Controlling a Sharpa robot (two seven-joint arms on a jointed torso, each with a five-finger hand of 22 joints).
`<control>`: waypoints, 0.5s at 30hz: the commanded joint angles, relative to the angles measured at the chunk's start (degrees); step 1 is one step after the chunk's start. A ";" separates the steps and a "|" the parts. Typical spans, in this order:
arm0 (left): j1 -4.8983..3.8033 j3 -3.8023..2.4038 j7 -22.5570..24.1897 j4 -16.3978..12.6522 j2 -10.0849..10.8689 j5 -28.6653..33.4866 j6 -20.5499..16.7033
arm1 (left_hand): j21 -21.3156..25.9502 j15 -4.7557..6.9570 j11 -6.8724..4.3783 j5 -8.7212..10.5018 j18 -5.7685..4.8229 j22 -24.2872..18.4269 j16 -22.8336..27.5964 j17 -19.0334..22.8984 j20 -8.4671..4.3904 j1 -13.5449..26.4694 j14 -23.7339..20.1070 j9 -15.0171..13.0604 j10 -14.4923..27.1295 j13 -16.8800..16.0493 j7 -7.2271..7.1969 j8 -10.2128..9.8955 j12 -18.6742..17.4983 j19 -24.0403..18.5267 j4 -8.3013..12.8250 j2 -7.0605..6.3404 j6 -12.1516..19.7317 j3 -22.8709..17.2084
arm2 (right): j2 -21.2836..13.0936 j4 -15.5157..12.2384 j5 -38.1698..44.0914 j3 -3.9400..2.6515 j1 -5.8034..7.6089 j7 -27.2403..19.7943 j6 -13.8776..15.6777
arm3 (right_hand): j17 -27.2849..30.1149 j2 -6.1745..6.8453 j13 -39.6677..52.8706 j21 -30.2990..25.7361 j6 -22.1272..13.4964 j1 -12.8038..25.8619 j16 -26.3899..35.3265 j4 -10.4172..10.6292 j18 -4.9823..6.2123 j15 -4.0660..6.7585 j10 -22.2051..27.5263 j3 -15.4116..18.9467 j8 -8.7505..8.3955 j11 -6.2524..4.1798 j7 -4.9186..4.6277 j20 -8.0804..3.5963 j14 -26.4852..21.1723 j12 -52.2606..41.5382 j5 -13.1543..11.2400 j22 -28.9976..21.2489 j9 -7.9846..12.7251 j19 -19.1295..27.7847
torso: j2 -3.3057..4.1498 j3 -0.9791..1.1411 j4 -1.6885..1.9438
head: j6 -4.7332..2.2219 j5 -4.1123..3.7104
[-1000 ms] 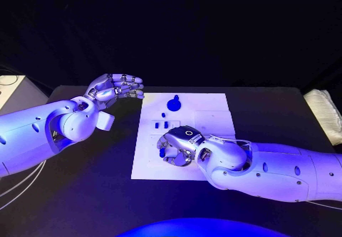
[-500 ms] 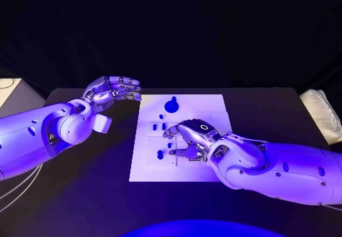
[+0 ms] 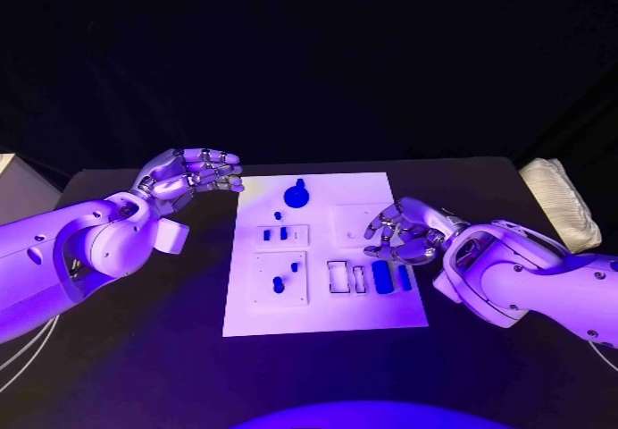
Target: Assemble the parts on the task board
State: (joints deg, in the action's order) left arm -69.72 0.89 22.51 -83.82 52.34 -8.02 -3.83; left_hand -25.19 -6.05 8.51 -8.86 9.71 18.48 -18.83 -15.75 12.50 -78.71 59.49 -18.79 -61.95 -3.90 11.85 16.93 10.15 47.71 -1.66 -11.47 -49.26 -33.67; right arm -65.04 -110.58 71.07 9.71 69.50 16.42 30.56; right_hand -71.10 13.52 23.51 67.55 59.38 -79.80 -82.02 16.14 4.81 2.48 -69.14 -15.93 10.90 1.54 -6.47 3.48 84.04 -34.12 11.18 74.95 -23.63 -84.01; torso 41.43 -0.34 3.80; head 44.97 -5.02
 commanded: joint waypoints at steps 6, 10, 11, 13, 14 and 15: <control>0.12 -0.05 1.22 -0.35 -0.21 0.04 1.91 | 0.36 -0.03 0.15 -0.08 0.55 -0.10 0.31 -0.09 0.07 0.05 0.31 0.09 -0.03 -0.08 0.03 -0.36 -0.25 0.30 -0.01 0.38 -0.21 0.32 | -5.46 -1.76 -2.23 0.92 -0.13 5.48 -5.21 | -3.87 -0.08 46.61 4.88 -0.26 3.76 -2.02 0.28 -1.82 0.29 -9.47 2.85 1.41 -0.14 0.37 -0.36 3.35 -38.73 0.31 9.94 -1.07 -2.72 | -0.27 -0.11 -0.53 | -0.12 -0.66; 0.21 -0.05 1.22 -0.51 -0.23 -0.38 2.86 | 1.79 -0.44 0.23 -0.13 0.25 -0.82 1.59 -0.35 0.60 0.47 -0.85 0.24 0.33 -0.06 -0.13 -0.67 -0.68 -1.07 -0.16 -0.04 0.13 0.58 | -6.04 -1.97 1.98 1.29 -0.78 8.89 -5.61 | -5.11 -0.79 49.66 5.56 0.58 7.39 -2.61 0.50 -1.92 0.66 -9.93 7.90 3.67 -0.62 1.11 -0.63 3.48 -40.72 2.56 10.34 -3.16 -2.83 | -0.34 -0.18 -0.62 | -0.09 -0.69; 0.22 -0.05 1.22 -0.55 -0.24 -0.45 3.02 | 2.45 -0.55 0.29 -0.15 0.20 -1.18 1.64 -0.45 0.86 0.57 -1.16 0.28 0.50 -0.06 -0.08 -0.74 -0.81 -1.59 -0.22 -0.10 0.19 0.61 | -6.03 -1.96 2.92 1.35 -0.99 9.57 -5.65 | -5.97 -1.03 50.71 6.33 0.27 7.71 -2.97 0.51 -2.05 0.64 -10.43 8.99 3.90 -0.64 1.11 -0.67 3.64 -41.53 2.82 10.60 -3.56 -2.99 | -0.36 -0.21 -0.65 | -0.07 -0.72; 0.25 -0.05 1.27 -0.64 -0.24 -0.57 3.27 | 3.21 -0.65 0.38 -0.15 0.19 -1.61 1.64 -0.57 1.15 0.63 -1.50 0.33 0.68 -0.07 -0.05 -0.82 -0.95 -2.09 -0.26 -0.18 0.27 0.62 | -5.90 -1.92 4.54 1.42 -1.37 10.67 -5.67 | -7.26 -1.78 52.32 7.47 -0.50 7.89 -3.54 0.56 -2.23 0.54 -11.16 11.32 4.30 -0.53 1.10 -0.72 3.86 -42.69 3.40 11.01 -4.40 -3.22 | -0.39 -0.22 -0.65 | -0.05 -0.67; 0.26 -0.05 1.32 -0.70 -0.23 -0.63 3.38 | 3.45 -0.69 0.43 -0.15 0.21 -1.76 1.63 -0.61 1.24 0.74 -1.58 0.35 0.79 -0.06 -0.03 -0.86 -1.01 -2.20 -0.34 -0.24 0.33 0.67 | -5.77 -1.87 5.42 1.46 -1.58 11.21 -5.63 | -8.04 -2.09 53.03 7.95 -0.68 8.15 -3.87 0.45 -2.33 0.60 -11.56 12.32 4.47 -0.56 1.09 -0.64 4.00 -43.25 3.75 11.18 -4.70 -3.31 | -0.43 -0.22 -0.63 | -0.01 -0.61; 0.29 -0.05 1.39 -0.77 -0.21 -0.69 3.47 | 3.56 -0.71 0.45 -0.15 0.23 -1.83 1.63 -0.64 1.29 0.83 -1.63 0.36 0.84 -0.07 -0.03 -0.88 -1.04 -2.23 -0.38 -0.30 0.36 0.72 | -5.57 -1.80 6.46 1.50 -1.86 11.82 -5.60 | -8.15 -2.40 53.30 8.06 -0.86 8.66 -3.93 0.60 -2.35 0.56 -11.61 13.62 4.67 -0.58 1.06 -0.64 4.01 -43.35 3.72 11.25 -5.02 -3.33 | -0.44 -0.23 -0.62 | 0.01 -0.61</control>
State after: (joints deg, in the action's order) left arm -69.45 0.88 22.81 -84.33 52.22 -8.19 -2.55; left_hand -21.84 -6.67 8.92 -8.86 9.70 16.72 -17.39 -16.34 13.82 -78.44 58.25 -18.53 -61.54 -3.90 11.85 16.38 9.30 45.74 -1.99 -11.74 -49.26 -33.35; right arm -70.83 -112.36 71.94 11.21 67.87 23.91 26.54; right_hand -74.96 11.36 74.94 75.42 58.77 -71.38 -85.80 16.69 3.04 2.89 -80.52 -2.96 15.32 0.94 -5.40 3.07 84.04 -77.22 14.78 74.93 -28.48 -84.01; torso 41.07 -0.52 3.20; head 44.93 -5.71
